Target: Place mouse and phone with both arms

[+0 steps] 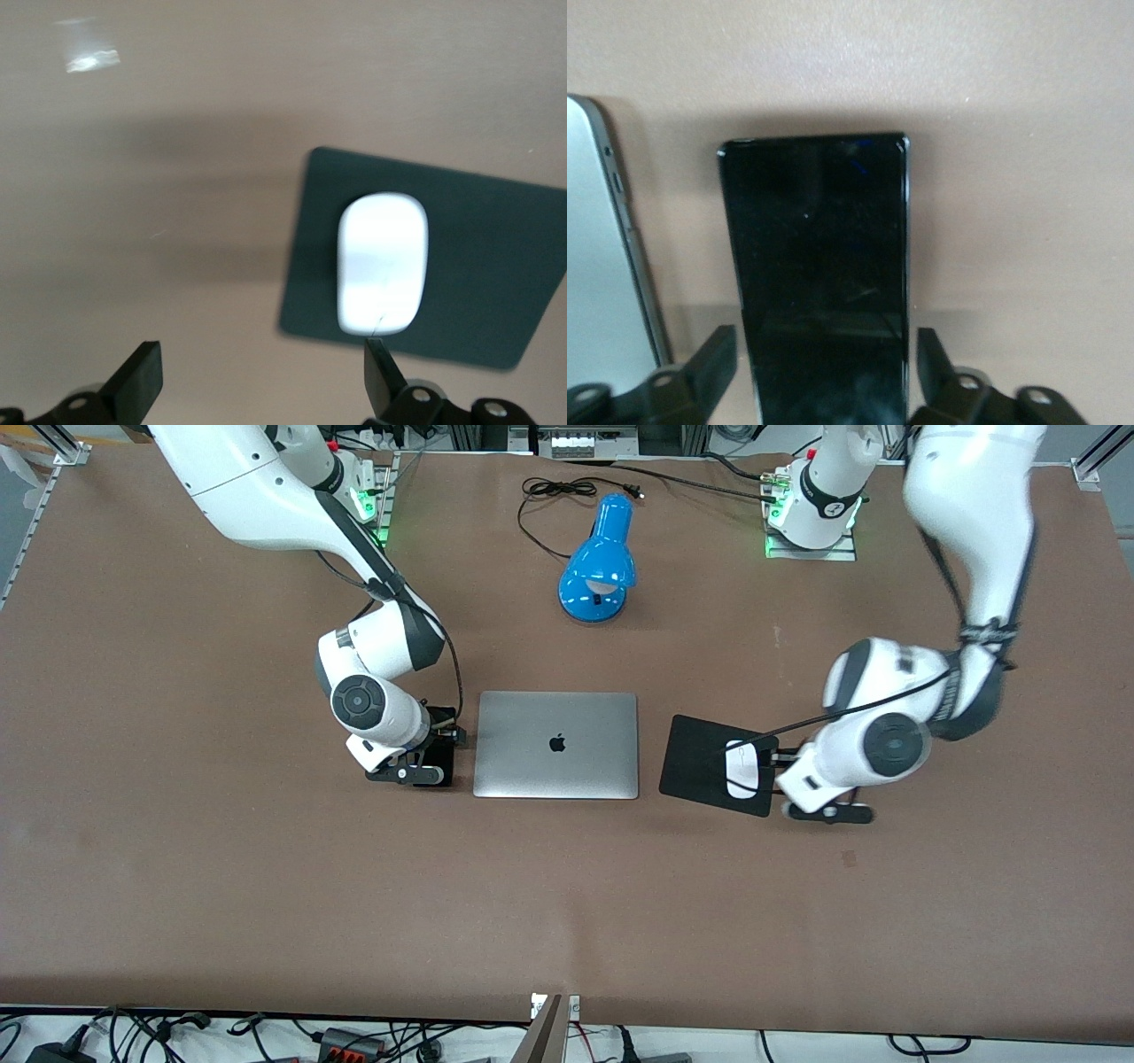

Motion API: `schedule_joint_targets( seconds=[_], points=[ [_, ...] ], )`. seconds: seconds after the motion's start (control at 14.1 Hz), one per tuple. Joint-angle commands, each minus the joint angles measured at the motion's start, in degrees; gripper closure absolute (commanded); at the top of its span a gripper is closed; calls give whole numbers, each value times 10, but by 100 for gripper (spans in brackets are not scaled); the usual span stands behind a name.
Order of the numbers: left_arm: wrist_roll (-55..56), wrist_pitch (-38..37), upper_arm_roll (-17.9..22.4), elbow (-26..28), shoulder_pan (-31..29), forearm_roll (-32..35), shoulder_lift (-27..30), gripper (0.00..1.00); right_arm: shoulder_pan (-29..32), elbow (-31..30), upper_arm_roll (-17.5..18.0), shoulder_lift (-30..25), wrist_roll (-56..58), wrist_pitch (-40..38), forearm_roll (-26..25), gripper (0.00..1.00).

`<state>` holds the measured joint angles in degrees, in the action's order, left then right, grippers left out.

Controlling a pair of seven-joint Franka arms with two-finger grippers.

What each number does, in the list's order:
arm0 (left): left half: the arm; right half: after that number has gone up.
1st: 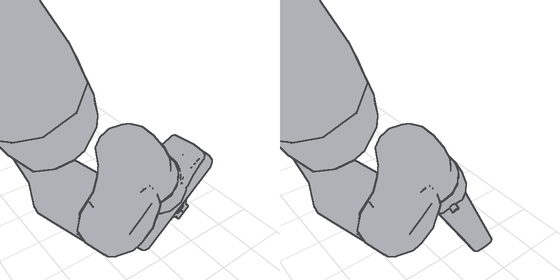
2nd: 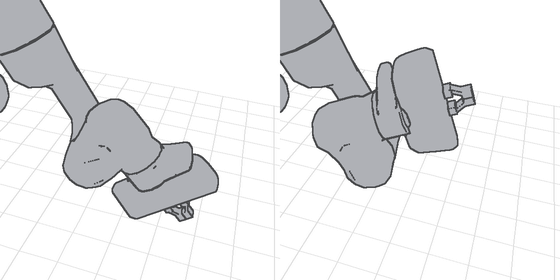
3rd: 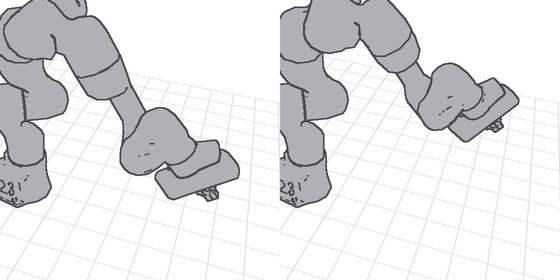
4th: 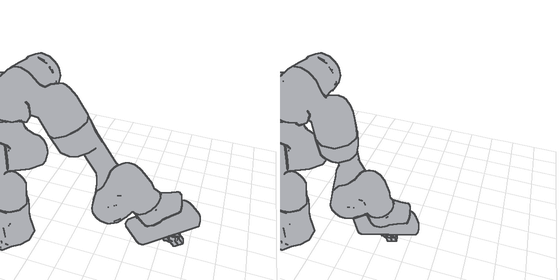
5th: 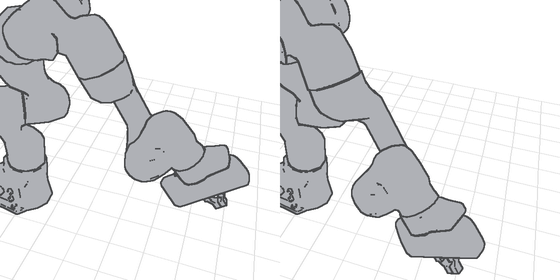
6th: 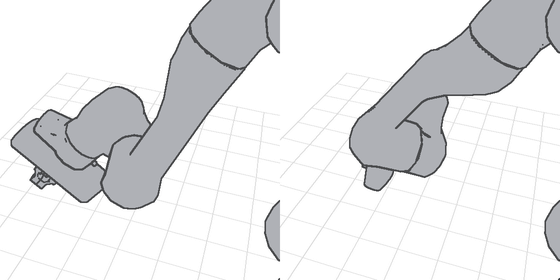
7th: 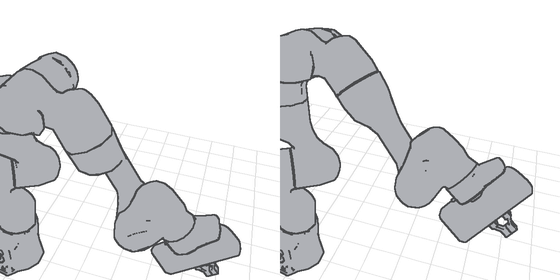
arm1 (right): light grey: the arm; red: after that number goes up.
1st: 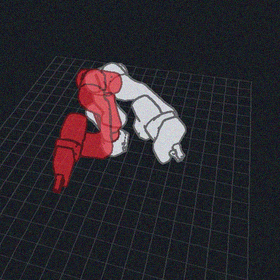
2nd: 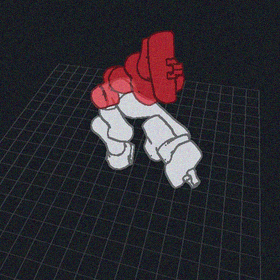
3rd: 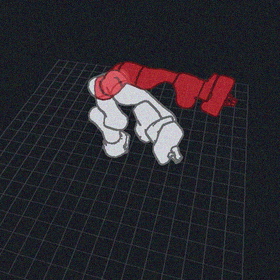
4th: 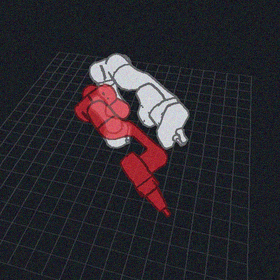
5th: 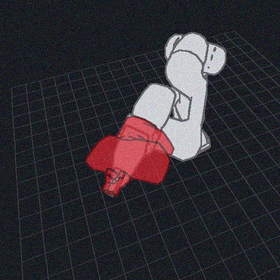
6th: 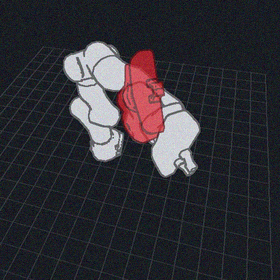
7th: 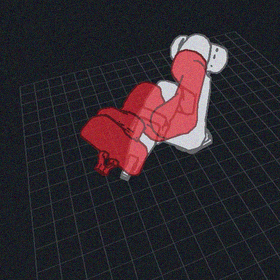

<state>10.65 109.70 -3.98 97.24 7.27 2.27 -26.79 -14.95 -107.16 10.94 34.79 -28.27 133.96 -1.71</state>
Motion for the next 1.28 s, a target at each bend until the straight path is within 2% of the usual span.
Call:
schedule_joint_targets(
  seconds=[0.0, 0.14, 0.28, 0.43, 0.57, 0.92, 0.99, 1.13, 1.21],
  points=[
    [-12, -83, -6, 15, -11, -14, 107, 0, -1, 5, -5, -53, 3, -12, 5, 0],
    [-12, -117, -5, 13, -19, -17, 156, 0, 18, 14, -9, -102, 12, -46, 2, 0],
    [-12, -144, -5, 10, -36, -37, 196, 0, 41, 60, -10, -136, 48, -126, 2, 0],
    [-12, -216, -5, -28, -51, -57, 228, 0, 79, 158, -10, -140, 101, -249, 3, 0],
    [-12, -248, -2, -58, -52, -58, 232, 0, 114, 243, -10, -134, 141, -332, 4, 0],
    [-13, -245, -7, -22, -61, -60, 250, 0, 199, 295, -20, -158, 196, -385, 5, 0],
    [-13, -244, -10, -7, -62, -60, 260, 0, 194, 296, -40, -171, 213, -385, 6, 0],
    [-13, -238, -9, 13, -62, -60, 272, 0, 142, 296, -120, -183, 240, -385, 7, 0],
    [-14, -227, -9, 41, -62, -60, 291, 0, 124, 296, -152, -191, 259, -383, 10, 0]
  ],
)
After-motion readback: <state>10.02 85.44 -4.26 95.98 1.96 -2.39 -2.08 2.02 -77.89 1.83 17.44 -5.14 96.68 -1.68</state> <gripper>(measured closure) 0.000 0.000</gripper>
